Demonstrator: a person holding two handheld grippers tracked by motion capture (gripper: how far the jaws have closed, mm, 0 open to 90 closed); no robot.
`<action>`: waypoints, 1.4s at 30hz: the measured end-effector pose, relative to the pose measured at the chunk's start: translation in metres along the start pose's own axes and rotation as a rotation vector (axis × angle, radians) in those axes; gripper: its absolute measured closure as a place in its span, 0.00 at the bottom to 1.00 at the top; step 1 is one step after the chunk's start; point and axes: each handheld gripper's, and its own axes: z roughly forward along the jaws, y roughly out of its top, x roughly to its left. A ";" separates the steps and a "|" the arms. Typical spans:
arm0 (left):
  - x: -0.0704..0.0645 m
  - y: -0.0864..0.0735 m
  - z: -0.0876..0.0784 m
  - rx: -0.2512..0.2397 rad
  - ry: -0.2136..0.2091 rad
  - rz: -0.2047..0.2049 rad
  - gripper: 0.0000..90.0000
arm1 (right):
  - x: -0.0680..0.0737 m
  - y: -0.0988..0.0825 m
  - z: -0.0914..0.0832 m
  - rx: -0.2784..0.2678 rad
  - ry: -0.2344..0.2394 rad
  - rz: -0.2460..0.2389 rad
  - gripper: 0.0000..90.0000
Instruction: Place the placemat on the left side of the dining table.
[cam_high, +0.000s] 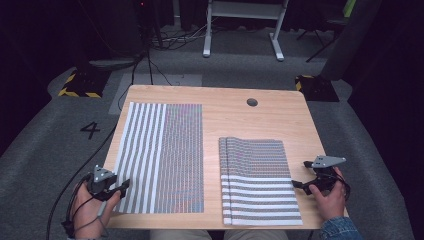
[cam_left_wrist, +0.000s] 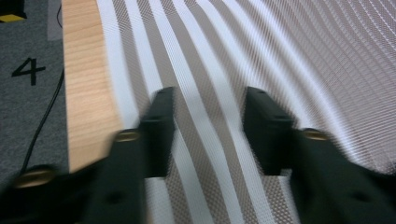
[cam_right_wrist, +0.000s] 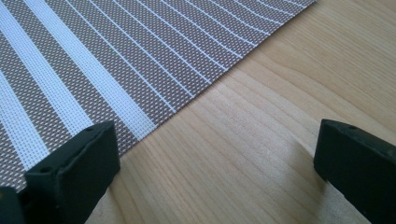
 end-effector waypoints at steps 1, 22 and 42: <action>-0.003 0.000 -0.001 -0.011 0.015 0.006 0.44 | 0.000 0.000 0.000 0.000 0.000 0.001 0.01; -0.111 0.007 0.077 -0.016 -0.144 0.128 0.38 | 0.000 0.000 0.000 0.002 -0.003 -0.001 0.01; -0.085 0.027 0.096 -0.041 -0.147 0.141 0.45 | 0.001 0.000 0.000 0.001 0.000 0.000 0.01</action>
